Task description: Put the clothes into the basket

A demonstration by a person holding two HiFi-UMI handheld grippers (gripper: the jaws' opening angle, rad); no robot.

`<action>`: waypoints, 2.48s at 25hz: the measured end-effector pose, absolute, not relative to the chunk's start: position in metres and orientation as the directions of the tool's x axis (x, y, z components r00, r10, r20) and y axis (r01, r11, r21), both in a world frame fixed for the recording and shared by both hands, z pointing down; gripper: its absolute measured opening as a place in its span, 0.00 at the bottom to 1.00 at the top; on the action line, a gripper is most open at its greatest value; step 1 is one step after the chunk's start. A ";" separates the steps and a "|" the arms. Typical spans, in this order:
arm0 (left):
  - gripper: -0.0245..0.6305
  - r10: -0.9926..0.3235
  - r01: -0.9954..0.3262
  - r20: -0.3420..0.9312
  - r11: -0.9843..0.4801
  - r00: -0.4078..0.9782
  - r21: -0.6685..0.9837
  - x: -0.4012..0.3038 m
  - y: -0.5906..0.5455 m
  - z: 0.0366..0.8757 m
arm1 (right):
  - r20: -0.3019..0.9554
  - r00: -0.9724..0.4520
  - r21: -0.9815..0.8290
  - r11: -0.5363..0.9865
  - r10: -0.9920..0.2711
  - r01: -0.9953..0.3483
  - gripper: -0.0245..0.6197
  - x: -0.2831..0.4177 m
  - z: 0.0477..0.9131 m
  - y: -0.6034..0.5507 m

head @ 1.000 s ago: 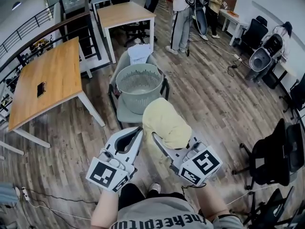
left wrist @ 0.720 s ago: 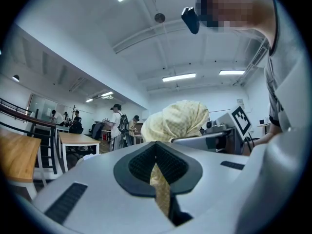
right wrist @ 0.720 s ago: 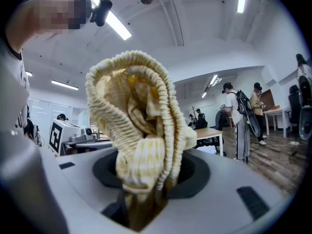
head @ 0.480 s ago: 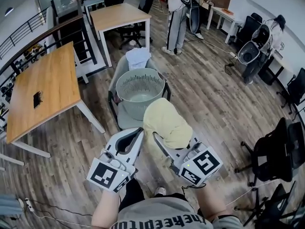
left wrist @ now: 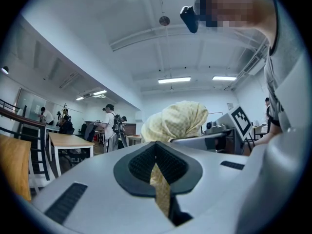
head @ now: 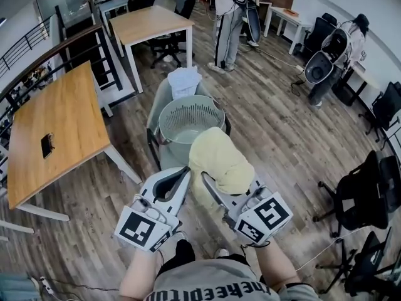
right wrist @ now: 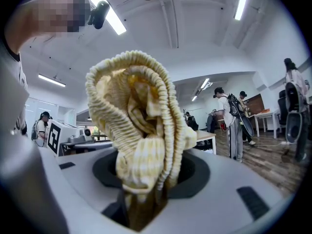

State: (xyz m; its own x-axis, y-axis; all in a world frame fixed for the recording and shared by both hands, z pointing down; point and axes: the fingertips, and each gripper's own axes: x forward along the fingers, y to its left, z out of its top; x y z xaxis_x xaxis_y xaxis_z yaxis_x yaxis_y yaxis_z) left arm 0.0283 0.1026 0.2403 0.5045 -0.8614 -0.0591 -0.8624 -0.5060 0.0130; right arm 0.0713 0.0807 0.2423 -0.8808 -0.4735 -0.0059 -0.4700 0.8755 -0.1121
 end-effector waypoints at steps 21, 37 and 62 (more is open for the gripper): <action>0.06 -0.793 -0.792 -0.056 -0.609 0.607 0.039 -0.040 0.088 0.250 | 0.034 -0.806 -0.119 0.799 -0.591 -0.590 0.35 0.009 0.255 0.074; 0.06 -0.794 -0.793 -0.048 -0.607 0.606 0.049 -0.054 0.043 0.255 | 0.037 -0.798 -0.114 0.791 -0.602 -0.602 0.35 -0.002 0.258 0.028; 0.06 -0.862 -0.860 -0.021 -0.507 0.507 0.064 -0.037 -0.079 0.259 | 0.042 -0.861 -0.129 0.852 -0.506 -0.507 0.35 0.014 0.255 -0.102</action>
State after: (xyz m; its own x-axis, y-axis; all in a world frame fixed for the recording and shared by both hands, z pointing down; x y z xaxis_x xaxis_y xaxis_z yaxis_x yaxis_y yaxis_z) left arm -0.0372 -0.0793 0.2587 0.5068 -0.8618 -0.0208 -0.8596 -0.5070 0.0639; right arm 0.0137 -0.1023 0.2545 -0.8613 -0.5063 0.0417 -0.5071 0.8522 -0.1289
